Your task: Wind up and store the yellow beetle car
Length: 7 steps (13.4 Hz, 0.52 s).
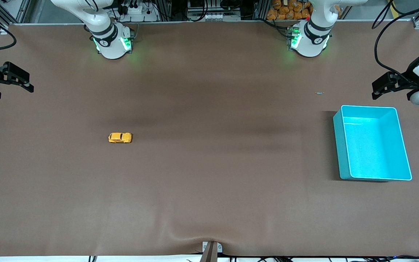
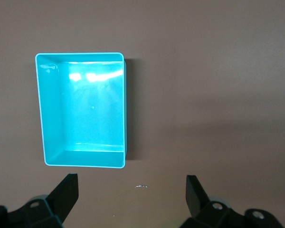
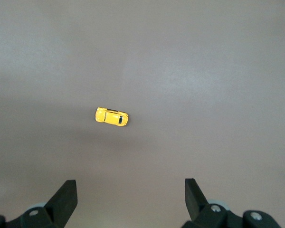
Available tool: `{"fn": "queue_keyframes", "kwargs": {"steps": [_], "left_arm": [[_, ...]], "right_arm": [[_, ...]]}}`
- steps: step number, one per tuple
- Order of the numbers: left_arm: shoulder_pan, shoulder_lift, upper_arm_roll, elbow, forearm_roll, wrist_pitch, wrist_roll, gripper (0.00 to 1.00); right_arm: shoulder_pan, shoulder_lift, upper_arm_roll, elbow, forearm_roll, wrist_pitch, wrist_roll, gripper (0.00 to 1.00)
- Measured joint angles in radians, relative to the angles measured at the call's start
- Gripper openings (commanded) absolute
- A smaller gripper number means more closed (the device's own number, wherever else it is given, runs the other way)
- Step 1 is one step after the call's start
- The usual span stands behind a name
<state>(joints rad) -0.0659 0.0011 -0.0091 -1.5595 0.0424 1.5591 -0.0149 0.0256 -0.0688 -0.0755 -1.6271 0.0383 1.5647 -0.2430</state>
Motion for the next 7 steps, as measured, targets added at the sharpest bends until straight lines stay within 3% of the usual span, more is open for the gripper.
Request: {"fn": "queue_keyframes", "kwargs": {"steps": [7], "left_arm": [[0.017, 0.005, -0.018, 0.000, 0.000, -0.002, 0.002, 1.00]], "right_arm": [[0.001, 0.002, 0.002, -0.003, 0.000, -0.012, -0.012, 1.00]]}}
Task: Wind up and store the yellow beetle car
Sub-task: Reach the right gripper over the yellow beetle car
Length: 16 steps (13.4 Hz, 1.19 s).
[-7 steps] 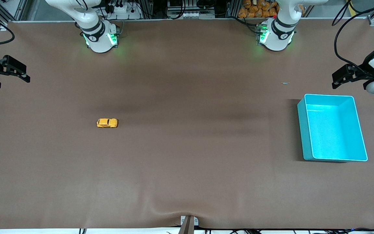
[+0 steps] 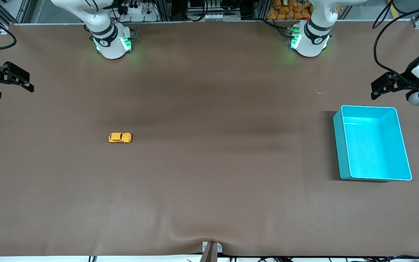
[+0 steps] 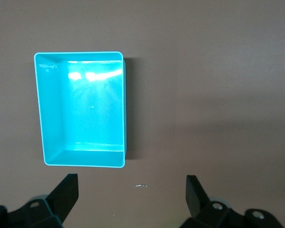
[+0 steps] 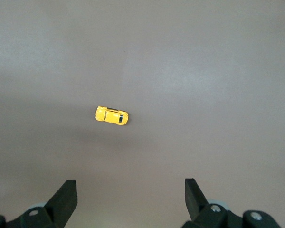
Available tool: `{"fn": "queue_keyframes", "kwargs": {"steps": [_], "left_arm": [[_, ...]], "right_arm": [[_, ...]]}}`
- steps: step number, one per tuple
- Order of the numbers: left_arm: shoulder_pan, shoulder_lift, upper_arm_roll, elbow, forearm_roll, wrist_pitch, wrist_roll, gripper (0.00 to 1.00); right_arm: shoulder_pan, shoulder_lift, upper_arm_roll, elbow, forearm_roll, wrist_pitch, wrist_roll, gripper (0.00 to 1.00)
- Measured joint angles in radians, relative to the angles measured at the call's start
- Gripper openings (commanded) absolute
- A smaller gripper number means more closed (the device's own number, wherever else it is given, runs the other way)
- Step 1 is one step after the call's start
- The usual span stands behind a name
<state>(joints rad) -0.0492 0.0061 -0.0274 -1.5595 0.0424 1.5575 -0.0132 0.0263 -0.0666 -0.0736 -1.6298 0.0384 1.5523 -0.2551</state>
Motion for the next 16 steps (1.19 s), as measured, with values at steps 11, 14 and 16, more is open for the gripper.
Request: {"fn": "queue_keyframes", "kwargs": {"steps": [11, 14, 16], "left_arm": [[0.005, 0.004, -0.028, 0.001, -0.001, 0.022, 0.011, 1.00], [0.019, 0.004, -0.015, 0.004, 0.000, 0.027, 0.011, 1.00], [0.040, 0.004, -0.013, 0.004, 0.000, 0.027, 0.011, 1.00]], "right_arm": [[0.243, 0.105, 0.015, -0.261, -0.105, 0.295, -0.310, 1.00], [0.242, 0.133, 0.006, -0.387, -0.106, 0.443, -0.478, 1.00], [0.248, 0.176, 0.010, -0.413, -0.106, 0.488, -0.601, 1.00]]}}
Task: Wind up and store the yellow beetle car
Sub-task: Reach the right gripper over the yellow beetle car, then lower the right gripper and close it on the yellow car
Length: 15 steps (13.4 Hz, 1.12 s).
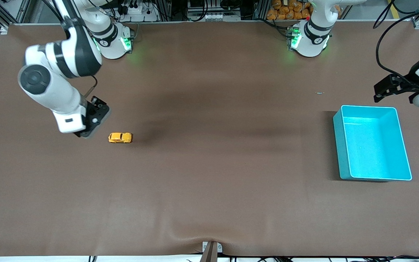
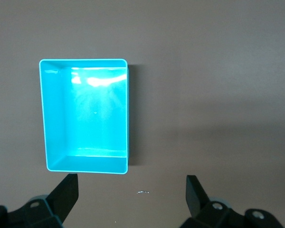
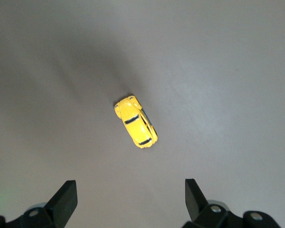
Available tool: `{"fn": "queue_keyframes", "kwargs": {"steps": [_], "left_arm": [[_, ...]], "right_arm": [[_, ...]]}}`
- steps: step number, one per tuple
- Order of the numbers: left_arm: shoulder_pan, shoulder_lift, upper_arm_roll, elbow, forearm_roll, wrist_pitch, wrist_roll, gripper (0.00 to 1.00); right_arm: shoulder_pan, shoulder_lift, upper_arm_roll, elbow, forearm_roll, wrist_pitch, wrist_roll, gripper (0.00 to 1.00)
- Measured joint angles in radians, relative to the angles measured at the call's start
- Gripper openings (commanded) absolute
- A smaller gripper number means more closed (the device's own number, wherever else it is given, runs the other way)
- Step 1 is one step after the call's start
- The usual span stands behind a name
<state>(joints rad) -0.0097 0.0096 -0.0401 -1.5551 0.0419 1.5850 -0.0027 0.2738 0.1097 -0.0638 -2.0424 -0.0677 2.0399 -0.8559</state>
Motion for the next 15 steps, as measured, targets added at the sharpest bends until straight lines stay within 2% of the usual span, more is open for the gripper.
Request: {"fn": "queue_keyframes", "kwargs": {"steps": [3, 5, 9, 15], "left_arm": [[0.057, 0.000, 0.003, 0.000, 0.000, 0.000, 0.001, 1.00], [0.091, 0.000, 0.003, 0.000, 0.000, 0.000, 0.002, 1.00], [0.105, 0.000, 0.002, 0.000, 0.000, 0.000, 0.002, 1.00], [0.105, 0.000, -0.003, 0.001, 0.000, 0.000, 0.002, 1.00]], "right_arm": [[0.001, 0.092, 0.000, -0.013, 0.000, 0.059, -0.162, 1.00], [0.001, 0.148, 0.001, -0.039, 0.000, 0.158, -0.231, 1.00], [0.003, 0.202, 0.001, -0.078, 0.000, 0.261, -0.319, 1.00], [0.002, 0.266, -0.001, -0.085, 0.000, 0.340, -0.371, 0.90]]}}
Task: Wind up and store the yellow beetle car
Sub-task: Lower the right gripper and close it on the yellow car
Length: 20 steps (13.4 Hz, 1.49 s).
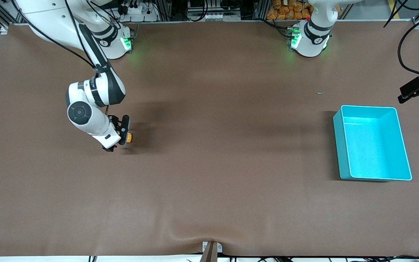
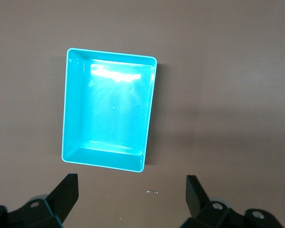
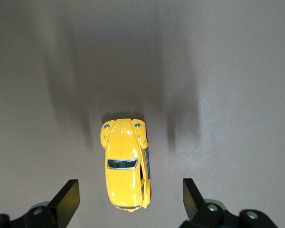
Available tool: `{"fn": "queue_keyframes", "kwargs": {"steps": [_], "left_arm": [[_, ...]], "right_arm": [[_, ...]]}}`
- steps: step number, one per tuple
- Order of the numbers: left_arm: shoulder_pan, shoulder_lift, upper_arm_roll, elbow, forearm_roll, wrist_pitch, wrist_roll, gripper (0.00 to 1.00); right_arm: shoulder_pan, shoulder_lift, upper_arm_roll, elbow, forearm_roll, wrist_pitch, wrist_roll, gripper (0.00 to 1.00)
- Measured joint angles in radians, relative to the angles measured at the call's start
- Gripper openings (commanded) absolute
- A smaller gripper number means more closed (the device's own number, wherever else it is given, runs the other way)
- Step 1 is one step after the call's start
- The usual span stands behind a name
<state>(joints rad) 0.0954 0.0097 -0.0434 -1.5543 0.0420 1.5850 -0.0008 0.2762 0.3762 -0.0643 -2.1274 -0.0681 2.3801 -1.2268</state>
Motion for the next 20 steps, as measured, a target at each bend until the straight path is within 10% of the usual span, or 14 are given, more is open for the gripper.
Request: {"fn": "queue_keyframes", "kwargs": {"steps": [14, 20], "left_arm": [[-0.005, 0.001, -0.007, 0.000, 0.000, 0.000, 0.000, 1.00], [-0.006, 0.001, -0.009, 0.000, 0.000, 0.000, 0.000, 1.00]], "right_arm": [[0.000, 0.034, -0.001, -0.032, 0.000, 0.066, -0.005, 0.38], [0.000, 0.031, -0.001, -0.032, 0.000, 0.064, -0.021, 0.32]]}}
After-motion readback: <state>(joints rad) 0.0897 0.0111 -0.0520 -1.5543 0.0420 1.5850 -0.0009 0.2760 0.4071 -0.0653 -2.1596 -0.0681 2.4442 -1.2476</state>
